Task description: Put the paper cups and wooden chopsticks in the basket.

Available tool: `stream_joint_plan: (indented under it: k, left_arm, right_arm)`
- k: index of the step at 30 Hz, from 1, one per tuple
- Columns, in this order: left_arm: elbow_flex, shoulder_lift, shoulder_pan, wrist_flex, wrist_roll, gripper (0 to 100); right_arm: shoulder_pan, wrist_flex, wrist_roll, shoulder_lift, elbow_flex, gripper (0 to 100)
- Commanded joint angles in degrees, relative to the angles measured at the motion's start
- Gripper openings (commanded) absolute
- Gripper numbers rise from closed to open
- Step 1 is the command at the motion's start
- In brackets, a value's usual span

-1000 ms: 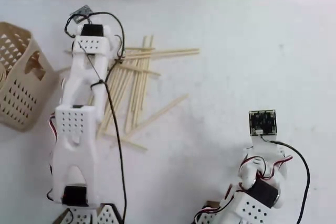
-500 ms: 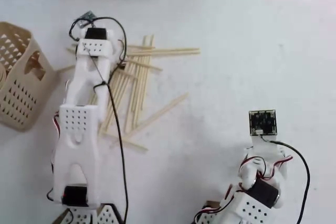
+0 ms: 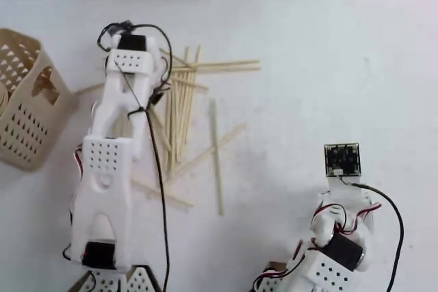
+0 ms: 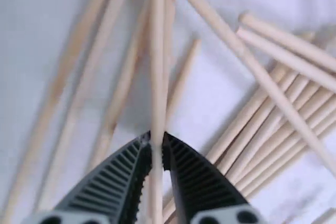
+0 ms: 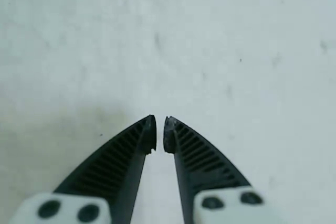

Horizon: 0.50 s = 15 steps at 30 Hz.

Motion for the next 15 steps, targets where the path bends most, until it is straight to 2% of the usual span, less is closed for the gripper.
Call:
stream_joint_plan:
  k: [1,5,11,15]
  left_arm:
    - [-12.8,-1.5,0.2,6.9,-3.7,2]
    - [-22.1,-1.5,-0.7,6.8,-11.8,2]
    - [-33.5,-2.1,-1.3,6.9,-30.5,2]
    - [-35.9,-9.0,-3.0,6.9,-35.0,2]
  right_arm:
    - [0.6,-0.2,-0.1,0.0,0.6,4.5]
    - [0.6,-0.2,-0.1,0.0,0.6,4.5]
    - [0.6,-0.2,-0.1,0.0,0.6,4.5]
    - [0.6,-0.2,-0.1,0.0,0.6,4.5]
